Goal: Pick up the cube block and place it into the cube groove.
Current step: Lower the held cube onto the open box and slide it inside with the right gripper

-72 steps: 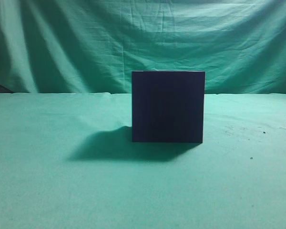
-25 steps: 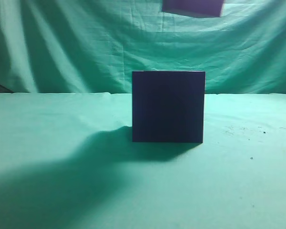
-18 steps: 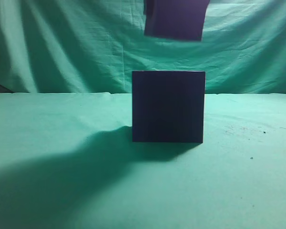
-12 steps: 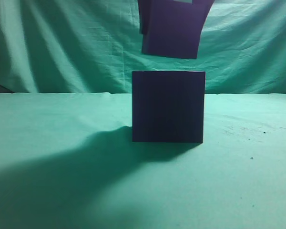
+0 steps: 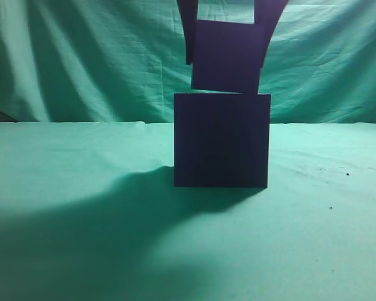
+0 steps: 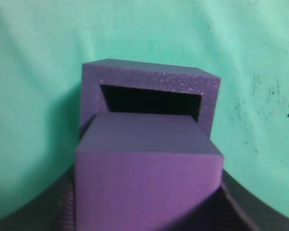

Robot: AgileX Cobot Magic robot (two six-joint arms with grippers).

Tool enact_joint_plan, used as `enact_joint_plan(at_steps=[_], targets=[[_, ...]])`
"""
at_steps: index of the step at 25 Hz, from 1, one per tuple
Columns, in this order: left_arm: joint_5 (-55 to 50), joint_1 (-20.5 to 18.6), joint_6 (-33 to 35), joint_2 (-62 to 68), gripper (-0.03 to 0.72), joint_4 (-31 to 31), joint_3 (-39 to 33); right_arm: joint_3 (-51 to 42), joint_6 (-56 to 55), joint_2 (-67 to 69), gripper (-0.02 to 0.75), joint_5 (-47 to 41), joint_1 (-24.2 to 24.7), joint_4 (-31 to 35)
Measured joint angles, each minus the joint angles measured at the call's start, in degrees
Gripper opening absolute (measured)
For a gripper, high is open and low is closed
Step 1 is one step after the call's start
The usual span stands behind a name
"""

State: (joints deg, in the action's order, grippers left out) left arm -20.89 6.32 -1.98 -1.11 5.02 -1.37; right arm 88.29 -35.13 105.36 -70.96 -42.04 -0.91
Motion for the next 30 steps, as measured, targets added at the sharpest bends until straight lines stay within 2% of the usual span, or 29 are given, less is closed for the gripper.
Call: enact_joint_plan(at_steps=[16, 25, 26, 28, 30], targets=[[0.0, 0.0, 0.0, 0.0, 0.0, 0.0, 0.0, 0.21, -2.7, 3.45, 0.433, 3.36, 0.0, -3.12], [0.0, 0.0, 0.0, 0.0, 0.0, 0.0, 0.0, 0.21, 2.32, 3.45, 0.433, 3.21, 0.0, -3.12], [0.0, 0.0, 0.0, 0.0, 0.0, 0.0, 0.0, 0.47, 2.54, 3.45, 0.518, 2.64, 0.0, -3.12], [0.0, 0.0, 0.0, 0.0, 0.0, 0.0, 0.0, 2.04, 2.83, 3.83, 0.611, 0.98, 0.0, -3.17], [0.0, 0.0, 0.0, 0.0, 0.0, 0.0, 0.0, 5.42, 4.4, 3.82, 0.661, 0.6, 0.0, -3.4]])
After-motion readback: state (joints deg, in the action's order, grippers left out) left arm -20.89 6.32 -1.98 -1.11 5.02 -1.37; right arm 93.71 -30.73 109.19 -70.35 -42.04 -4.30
